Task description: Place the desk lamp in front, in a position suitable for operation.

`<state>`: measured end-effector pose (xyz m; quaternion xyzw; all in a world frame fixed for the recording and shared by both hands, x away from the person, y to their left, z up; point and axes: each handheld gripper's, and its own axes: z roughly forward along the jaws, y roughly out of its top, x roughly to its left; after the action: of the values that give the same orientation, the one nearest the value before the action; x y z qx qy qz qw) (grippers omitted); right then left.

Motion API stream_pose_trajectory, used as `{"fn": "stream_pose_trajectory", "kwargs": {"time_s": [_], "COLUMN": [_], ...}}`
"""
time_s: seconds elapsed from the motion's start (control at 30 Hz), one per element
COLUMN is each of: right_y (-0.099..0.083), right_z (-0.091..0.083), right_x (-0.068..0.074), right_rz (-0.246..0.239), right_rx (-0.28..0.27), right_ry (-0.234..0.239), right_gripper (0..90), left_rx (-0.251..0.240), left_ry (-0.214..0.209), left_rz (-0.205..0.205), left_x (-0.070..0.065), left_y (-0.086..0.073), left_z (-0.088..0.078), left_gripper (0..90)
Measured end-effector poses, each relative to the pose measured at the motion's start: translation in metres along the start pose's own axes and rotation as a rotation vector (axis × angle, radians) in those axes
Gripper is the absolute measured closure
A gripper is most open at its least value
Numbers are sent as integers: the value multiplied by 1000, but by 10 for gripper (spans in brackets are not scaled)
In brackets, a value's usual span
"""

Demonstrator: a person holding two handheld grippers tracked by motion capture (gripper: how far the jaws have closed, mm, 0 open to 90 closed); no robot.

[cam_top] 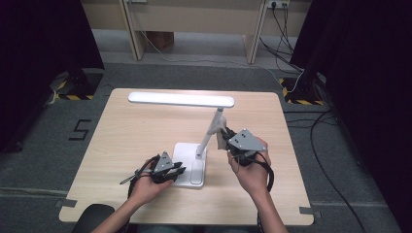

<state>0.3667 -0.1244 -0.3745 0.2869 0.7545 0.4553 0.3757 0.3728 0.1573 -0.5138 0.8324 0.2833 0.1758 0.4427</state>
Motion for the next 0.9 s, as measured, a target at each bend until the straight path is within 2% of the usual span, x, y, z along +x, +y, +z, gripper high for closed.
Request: {"fn": "stream_pose_trajectory", "kwargs": {"time_s": [0.2, 0.43, 0.9], "right_y": [-4, -11, -16], "right_z": [2, 5, 9], "right_x": [2, 6, 11], "right_rz": [9, 15, 22], "right_rx": [-3, 10, 21], "right_ry": [16, 35, 42], "right_gripper": [821, 820, 820], "left_rx": [-3, -3, -2], "left_ry": [-2, 8, 13], "left_rz": [-9, -1, 8], "left_x": [1, 0, -1], "left_y": [0, 0, 0], "left_z": [0, 0, 0], "left_gripper": [712, 711, 715]}}
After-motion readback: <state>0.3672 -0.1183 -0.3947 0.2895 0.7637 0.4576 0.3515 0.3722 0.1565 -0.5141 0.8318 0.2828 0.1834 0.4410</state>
